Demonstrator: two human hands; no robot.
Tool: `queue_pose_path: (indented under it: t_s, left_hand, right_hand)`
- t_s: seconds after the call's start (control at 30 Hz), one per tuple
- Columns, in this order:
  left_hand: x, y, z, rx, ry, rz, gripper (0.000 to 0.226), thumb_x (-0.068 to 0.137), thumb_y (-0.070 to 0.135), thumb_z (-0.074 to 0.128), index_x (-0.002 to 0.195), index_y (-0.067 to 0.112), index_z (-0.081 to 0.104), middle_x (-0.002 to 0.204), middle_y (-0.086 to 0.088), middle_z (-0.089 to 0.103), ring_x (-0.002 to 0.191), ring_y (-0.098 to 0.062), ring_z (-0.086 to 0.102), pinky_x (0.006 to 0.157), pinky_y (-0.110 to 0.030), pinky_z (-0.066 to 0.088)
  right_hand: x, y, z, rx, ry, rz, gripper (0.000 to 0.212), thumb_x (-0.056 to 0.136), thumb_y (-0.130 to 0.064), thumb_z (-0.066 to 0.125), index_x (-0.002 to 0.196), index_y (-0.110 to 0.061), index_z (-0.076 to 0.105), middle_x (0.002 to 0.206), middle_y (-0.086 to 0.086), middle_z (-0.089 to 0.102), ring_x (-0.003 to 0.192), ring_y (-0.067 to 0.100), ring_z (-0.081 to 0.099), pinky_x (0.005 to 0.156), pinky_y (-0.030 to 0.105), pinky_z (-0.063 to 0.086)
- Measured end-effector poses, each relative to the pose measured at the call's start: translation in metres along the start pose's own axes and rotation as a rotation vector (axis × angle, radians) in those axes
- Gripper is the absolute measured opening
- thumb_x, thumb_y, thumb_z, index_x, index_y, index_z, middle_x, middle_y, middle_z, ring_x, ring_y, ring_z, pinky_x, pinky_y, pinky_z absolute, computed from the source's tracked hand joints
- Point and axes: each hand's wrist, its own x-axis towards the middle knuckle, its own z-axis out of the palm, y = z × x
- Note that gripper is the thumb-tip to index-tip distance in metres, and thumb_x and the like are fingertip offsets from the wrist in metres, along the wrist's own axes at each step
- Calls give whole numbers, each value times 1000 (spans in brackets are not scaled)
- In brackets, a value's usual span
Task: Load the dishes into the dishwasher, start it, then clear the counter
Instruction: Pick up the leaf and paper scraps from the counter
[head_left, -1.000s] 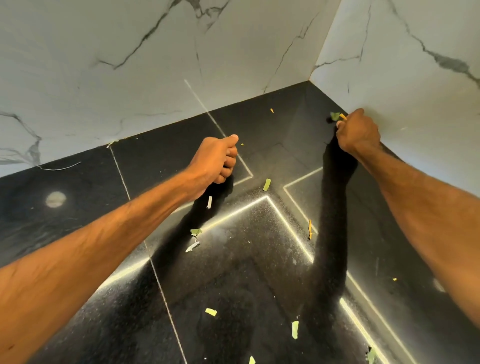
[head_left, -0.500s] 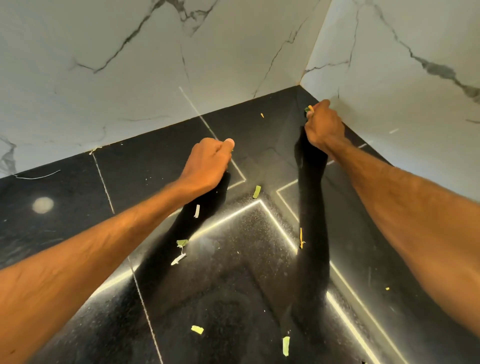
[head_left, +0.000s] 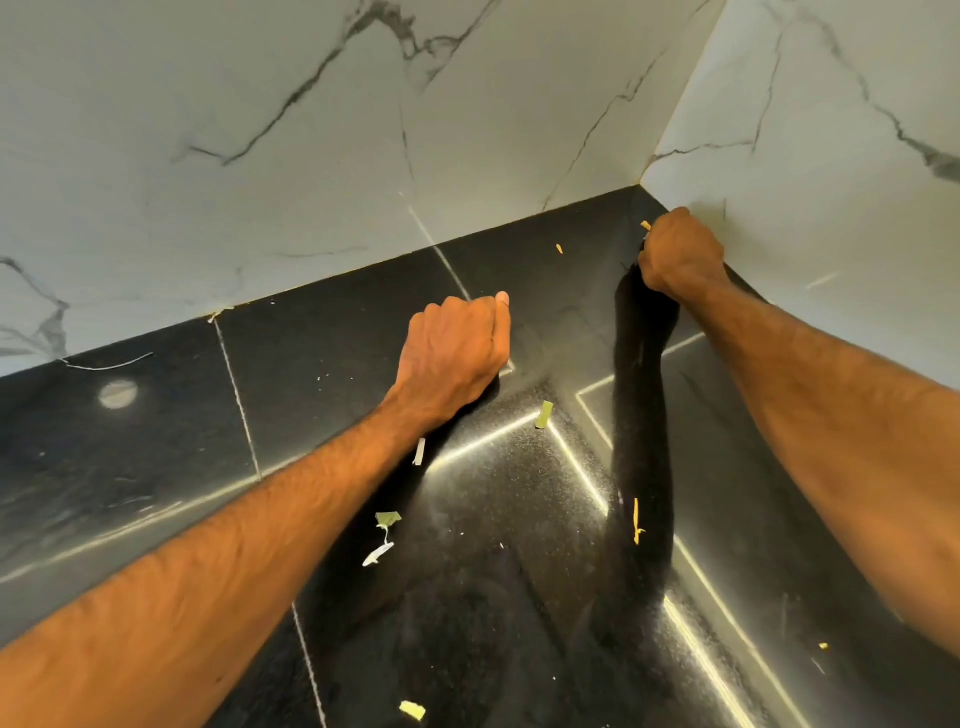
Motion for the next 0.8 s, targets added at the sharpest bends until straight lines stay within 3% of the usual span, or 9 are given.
queue_pose_path:
  t_s: [0.17,0.23,0.33,0.47,0.53,0.6,0.73,0.8]
  left_hand:
    - [2,-2,3,5,-6,-24,49,107,30,36,59,20,28,48,-1,35,43,-27,39,51,-44,46]
    - [2,-2,2,0,-9,-29,49,107,31,35,59,20,30,48,-1,34,43,-26,40,51,-44,46]
    - [2,-1,2,12,0,-35,49,107,32,34,60,18,36,50,-1,37,44,-25,42,51,-43,45]
    - [-3,6,-11,102,-77,-23,36,107,27,34,76,17,48,64,-5,51,55,-28,50,54,-43,43]
    - [-7,10,-22,106,-154,-28,24,106,23,38,91,15,55,78,-8,63,71,-35,61,62,-45,47]
    - [-14,14,-29,56,-191,-53,26,106,22,37,95,13,59,89,-12,68,83,-38,64,71,-49,52]
    - [-45,12,-48,-98,-195,-191,47,105,36,26,79,13,58,89,-16,67,83,-41,60,71,-42,41]
    - [-71,3,-64,-196,-145,-271,51,104,37,28,65,10,49,71,-10,59,72,-37,54,67,-39,37]
  right_hand:
    - [-43,-14,4,-68,62,-92,43,97,-25,60,122,7,45,115,24,62,107,44,64,79,44,52]
    - [-67,-17,5,18,117,-145,33,97,-24,47,113,5,49,107,25,63,99,46,64,73,42,46]
    - [-109,-33,2,87,111,-215,43,97,-29,25,98,0,57,97,24,62,94,43,63,75,47,47]
    - [-165,-65,2,239,42,-213,47,102,-32,35,97,5,64,106,31,65,101,52,61,85,47,49]
    - [-190,-77,0,341,-22,-155,46,101,-33,36,95,4,64,107,31,65,101,51,60,86,46,48]
    - [-209,-81,-5,466,-87,-76,43,100,-33,36,90,0,62,106,31,65,97,47,59,81,44,44]
    - [-247,-75,-16,687,-125,-9,41,101,-28,37,69,-5,48,81,23,59,80,40,53,70,39,36]
    - [-273,-69,-20,815,-120,71,43,96,-32,38,61,-9,45,66,11,50,67,33,44,64,37,33]
